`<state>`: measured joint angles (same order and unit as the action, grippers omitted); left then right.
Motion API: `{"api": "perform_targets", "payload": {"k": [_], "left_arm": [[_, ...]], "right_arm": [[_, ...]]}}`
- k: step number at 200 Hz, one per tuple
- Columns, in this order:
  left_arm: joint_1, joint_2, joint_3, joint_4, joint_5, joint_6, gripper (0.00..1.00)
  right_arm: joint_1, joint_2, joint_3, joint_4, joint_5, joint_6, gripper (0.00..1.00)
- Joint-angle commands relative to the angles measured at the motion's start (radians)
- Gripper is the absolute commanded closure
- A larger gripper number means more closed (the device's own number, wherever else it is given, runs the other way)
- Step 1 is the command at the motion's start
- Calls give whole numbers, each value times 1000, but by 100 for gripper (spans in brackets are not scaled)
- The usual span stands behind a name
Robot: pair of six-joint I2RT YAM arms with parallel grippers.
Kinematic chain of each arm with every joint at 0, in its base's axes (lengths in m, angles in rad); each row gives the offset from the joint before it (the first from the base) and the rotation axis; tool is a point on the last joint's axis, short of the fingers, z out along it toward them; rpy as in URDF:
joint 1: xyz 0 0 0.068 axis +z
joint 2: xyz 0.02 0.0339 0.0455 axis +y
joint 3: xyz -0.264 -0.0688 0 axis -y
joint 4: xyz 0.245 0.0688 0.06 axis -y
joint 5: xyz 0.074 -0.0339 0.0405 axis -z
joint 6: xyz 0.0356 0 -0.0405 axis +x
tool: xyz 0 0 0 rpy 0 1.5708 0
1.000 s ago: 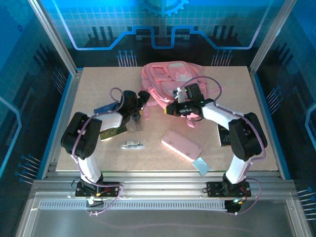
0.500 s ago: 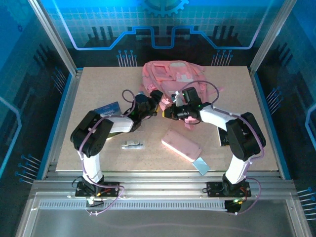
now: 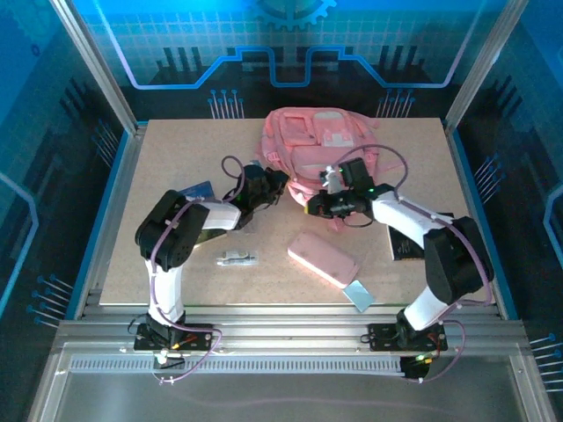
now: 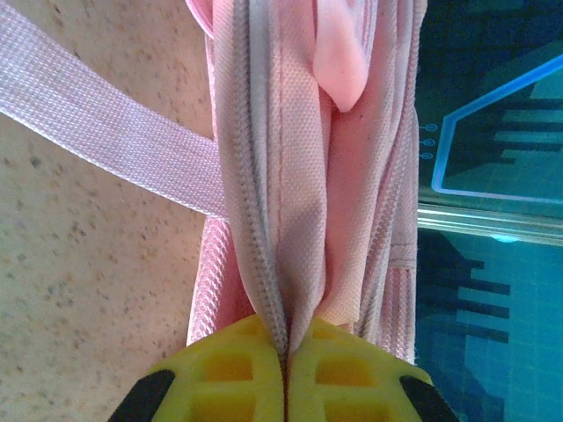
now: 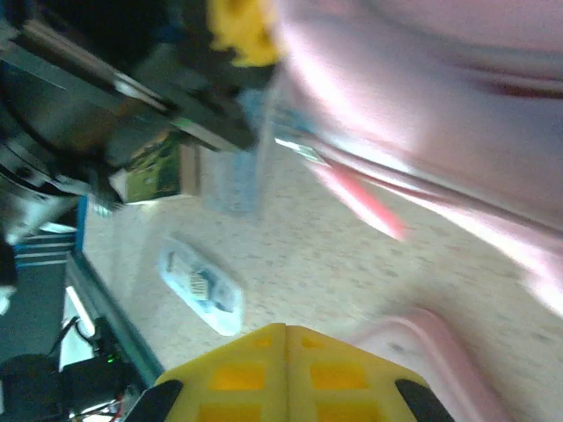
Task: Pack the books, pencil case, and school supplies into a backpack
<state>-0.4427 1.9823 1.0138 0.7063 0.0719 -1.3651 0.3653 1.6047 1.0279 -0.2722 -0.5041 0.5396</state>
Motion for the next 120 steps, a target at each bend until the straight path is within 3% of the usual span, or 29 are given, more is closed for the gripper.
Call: {"api": "perform_targets", "payload": {"k": [1,25,44,65,86,103,120], "left_arm": [[51,-24,55,-20,58,73,100],[70,-37,58,-50,82,105,100],[72,-40,58,-56,103,109,100],[56,-46,55,-56,114,98,100],[32,-65,36,-32,106,75,100],[4,-91,23,-26,77,64,100],[-24,-117,20,-34,40,64,100]], "right_arm": [[-104,-23,-23,-226,82,-134,100],[-188,-44,-3,-297,190,-206,100],[-218,-61,3,-277,163,-203,100],[-178,-83,5,-216,88,-166,100],[-101,-114,8,-175,102,-111,100],[-24,-133,0,-117,116,-44,81],[47,-134,-3,-66,169,24,72]]}}
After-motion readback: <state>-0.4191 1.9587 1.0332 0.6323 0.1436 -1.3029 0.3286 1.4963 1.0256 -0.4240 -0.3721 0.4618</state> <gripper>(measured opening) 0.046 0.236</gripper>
